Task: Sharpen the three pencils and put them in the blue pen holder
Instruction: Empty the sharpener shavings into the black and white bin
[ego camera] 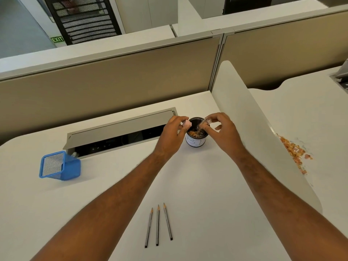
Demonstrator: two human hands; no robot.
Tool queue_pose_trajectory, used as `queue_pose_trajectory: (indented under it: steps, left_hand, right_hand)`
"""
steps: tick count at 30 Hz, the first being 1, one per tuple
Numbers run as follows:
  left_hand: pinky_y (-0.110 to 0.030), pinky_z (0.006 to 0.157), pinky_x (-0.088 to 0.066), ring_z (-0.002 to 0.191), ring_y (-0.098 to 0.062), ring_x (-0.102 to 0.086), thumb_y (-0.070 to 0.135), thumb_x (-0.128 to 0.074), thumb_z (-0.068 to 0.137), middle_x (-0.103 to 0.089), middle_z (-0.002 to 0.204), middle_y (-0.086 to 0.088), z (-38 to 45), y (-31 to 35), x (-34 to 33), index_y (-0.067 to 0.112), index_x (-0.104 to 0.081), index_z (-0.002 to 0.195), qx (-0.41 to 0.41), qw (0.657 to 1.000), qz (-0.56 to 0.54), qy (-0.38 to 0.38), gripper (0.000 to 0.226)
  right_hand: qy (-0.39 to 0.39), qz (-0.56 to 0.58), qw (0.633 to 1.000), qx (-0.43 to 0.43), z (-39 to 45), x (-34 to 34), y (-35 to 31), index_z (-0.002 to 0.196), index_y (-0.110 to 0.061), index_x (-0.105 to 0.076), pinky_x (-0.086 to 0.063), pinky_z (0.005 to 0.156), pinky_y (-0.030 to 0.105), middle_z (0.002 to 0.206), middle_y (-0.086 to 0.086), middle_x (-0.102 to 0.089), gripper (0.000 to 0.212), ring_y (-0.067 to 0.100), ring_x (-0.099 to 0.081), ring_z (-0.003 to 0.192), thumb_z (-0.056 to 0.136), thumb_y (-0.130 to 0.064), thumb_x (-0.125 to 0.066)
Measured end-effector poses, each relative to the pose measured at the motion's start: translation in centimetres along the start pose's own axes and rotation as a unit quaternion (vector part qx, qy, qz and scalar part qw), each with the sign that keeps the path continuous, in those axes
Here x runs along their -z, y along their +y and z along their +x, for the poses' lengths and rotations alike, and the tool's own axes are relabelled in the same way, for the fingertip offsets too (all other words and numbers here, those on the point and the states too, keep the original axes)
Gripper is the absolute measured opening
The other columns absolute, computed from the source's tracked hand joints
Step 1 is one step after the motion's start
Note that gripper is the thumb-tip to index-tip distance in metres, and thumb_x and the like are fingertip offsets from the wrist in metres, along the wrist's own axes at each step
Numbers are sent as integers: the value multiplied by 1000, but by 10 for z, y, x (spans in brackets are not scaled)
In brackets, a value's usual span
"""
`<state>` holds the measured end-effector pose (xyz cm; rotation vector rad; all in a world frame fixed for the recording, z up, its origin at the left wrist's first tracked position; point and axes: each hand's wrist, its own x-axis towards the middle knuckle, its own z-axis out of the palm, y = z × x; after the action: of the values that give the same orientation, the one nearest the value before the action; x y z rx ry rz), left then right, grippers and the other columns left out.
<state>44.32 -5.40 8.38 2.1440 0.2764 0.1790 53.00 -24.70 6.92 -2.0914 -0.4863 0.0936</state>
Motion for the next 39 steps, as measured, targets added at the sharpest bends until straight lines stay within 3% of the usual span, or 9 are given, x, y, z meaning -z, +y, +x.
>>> queue_pose_trajectory:
  steps: [4, 10, 17, 22, 24, 27, 29, 32, 39]
  left_hand:
    - [-4, 85, -45, 110, -11, -64, 30, -55, 113, -65, 134, -8, 0, 2, -1, 9, -66, 136, 4, 1000, -7, 9, 33]
    - [-4, 85, -46, 112, -12, -65, 30, -56, 113, -65, 134, -9, 2, 2, -1, 9, -66, 136, 7, 1000, -9, 6, 32]
    - [-2, 83, -43, 111, -10, -62, 31, -55, 113, -65, 136, -9, 1, 5, -2, 9, -65, 136, 11, 1000, -8, 9, 33]
    - [-3, 83, -44, 111, -9, -63, 32, -56, 112, -65, 137, -9, 1, 3, -2, 10, -65, 138, 17, 1000, -5, 4, 34]
    - [-5, 84, -45, 113, -11, -64, 32, -56, 112, -64, 138, -9, 1, 3, -2, 11, -64, 138, 19, 1000, -8, 2, 34]
    - [-5, 84, -45, 112, -11, -63, 32, -56, 113, -65, 135, -9, 0, 3, -2, 10, -65, 136, 19, 1000, -4, 3, 33]
    - [-3, 83, -43, 111, -10, -62, 31, -56, 113, -65, 135, -8, 0, 3, -2, 10, -65, 137, 21, 1000, 2, 3, 33]
    - [-5, 84, -44, 113, -13, -64, 30, -56, 113, -65, 135, -8, 1, 3, -2, 11, -65, 137, 19, 1000, 1, -1, 32]
    - [-24, 94, -51, 113, -14, -64, 29, -57, 112, -64, 136, -9, 2, 6, -1, 10, -65, 138, 18, 1000, -8, -5, 32]
  right_hand:
    - [19, -15, 1000, -19, -5, 0, 5, 103, -20, -71, -49, 81, 18, 103, -8, -74, 17, 16, -67, 98, 92, -29, -81]
    - [15, -7, 1000, -20, -6, 6, 3, 105, -22, -72, -40, 74, 2, 108, -9, -72, 21, 12, -64, 97, 91, -34, -82]
    - [23, 19, 998, -53, -3, 9, 0, 109, -20, -71, -47, 74, 23, 113, -10, -69, 19, 10, -66, 100, 95, -32, -76]
    - [-1, 3, 999, -40, 3, 11, -8, 116, -19, -70, -45, 72, 15, 108, -8, -76, 22, 1, -68, 94, 97, -28, -75]
    - [-19, -33, 999, -5, 4, 11, -9, 123, -19, -70, -45, 75, 11, 111, -6, -76, 26, 5, -67, 91, 98, -26, -74]
    - [-24, -104, 993, 45, 6, 7, -8, 130, -18, -69, -53, 92, 32, 116, -3, -75, 31, 17, -65, 94, 100, -25, -72]
    - [-20, -122, 992, 37, 6, 5, -6, 126, -18, -70, -54, 93, 41, 115, -2, -74, 27, 19, -64, 93, 100, -25, -71]
    - [-27, -84, 996, 26, 7, 7, -8, 120, -15, -70, -53, 91, 37, 113, -1, -72, 23, 21, -64, 93, 99, -22, -72]
    - [-5, -107, 994, 27, 8, 7, -8, 118, -16, -70, -53, 91, 42, 111, 1, -70, 21, 23, -64, 96, 99, -26, -71]
